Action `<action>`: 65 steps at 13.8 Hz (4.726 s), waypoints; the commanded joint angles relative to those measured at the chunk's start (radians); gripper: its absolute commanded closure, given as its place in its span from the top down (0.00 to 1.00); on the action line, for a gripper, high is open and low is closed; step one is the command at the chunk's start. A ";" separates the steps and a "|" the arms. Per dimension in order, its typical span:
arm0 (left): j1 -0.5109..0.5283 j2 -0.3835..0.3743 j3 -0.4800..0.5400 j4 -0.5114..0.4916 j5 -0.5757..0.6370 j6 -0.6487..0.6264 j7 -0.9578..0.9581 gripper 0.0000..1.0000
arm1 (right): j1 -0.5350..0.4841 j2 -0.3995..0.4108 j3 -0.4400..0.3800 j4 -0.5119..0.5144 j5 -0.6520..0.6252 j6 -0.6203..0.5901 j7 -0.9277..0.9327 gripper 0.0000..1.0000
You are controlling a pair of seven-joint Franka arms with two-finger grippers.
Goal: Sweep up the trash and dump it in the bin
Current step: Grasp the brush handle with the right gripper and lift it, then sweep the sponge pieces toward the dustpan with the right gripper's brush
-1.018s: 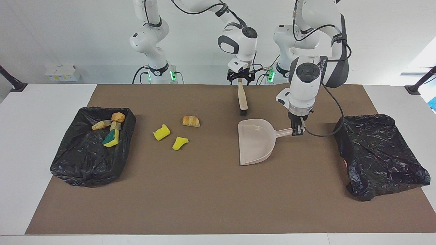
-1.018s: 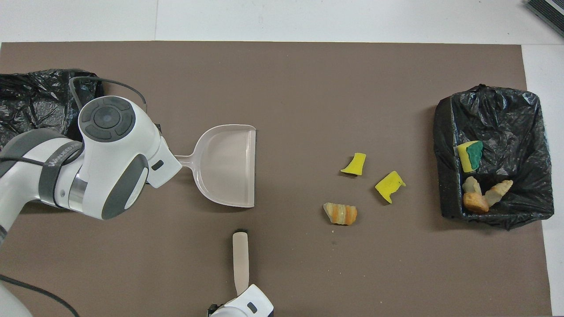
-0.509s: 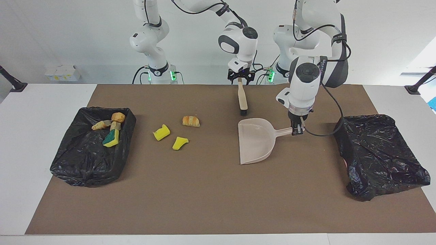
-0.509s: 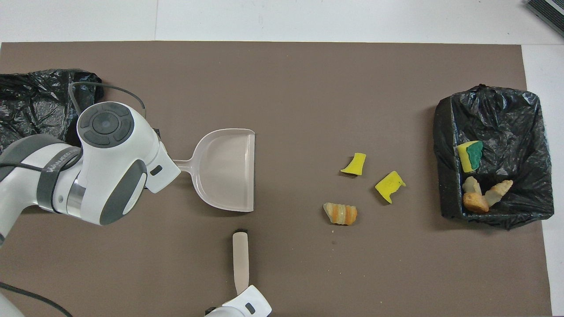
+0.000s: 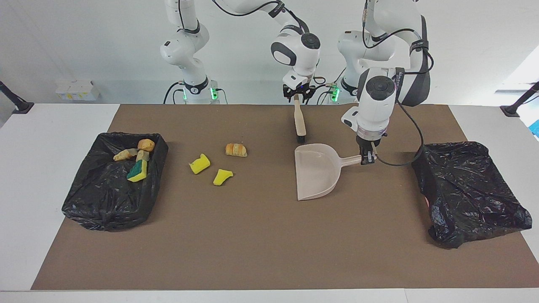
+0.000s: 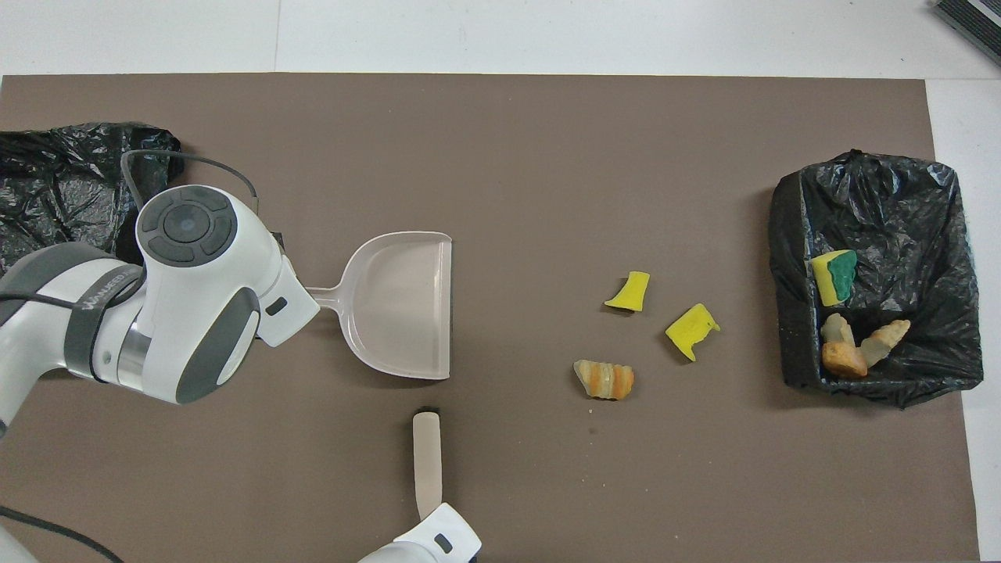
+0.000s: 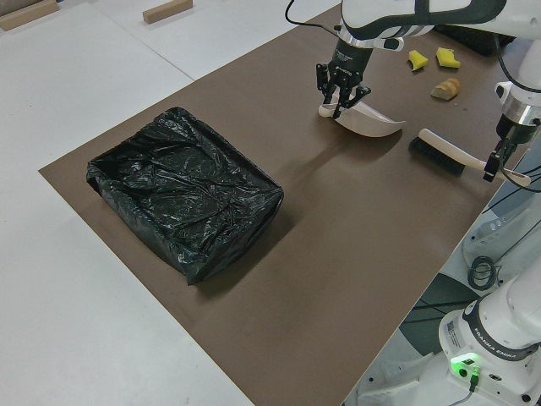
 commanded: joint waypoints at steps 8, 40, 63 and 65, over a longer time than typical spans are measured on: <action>-0.012 -0.037 0.008 -0.040 0.020 0.006 0.002 0.00 | -0.110 -0.012 -0.006 0.135 0.035 -0.216 -0.050 0.00; -0.026 -0.053 0.004 -0.069 0.020 0.011 -0.002 0.00 | -0.956 -0.298 -0.003 -0.371 -0.275 -0.120 -0.948 0.00; -0.026 -0.129 0.004 -0.215 0.046 0.086 -0.002 0.00 | -0.322 0.092 0.006 0.139 0.204 -0.053 -0.237 0.00; -0.026 -0.135 0.004 -0.226 0.046 0.092 -0.002 0.00 | -0.313 0.121 0.006 0.222 0.294 -0.053 -0.323 0.00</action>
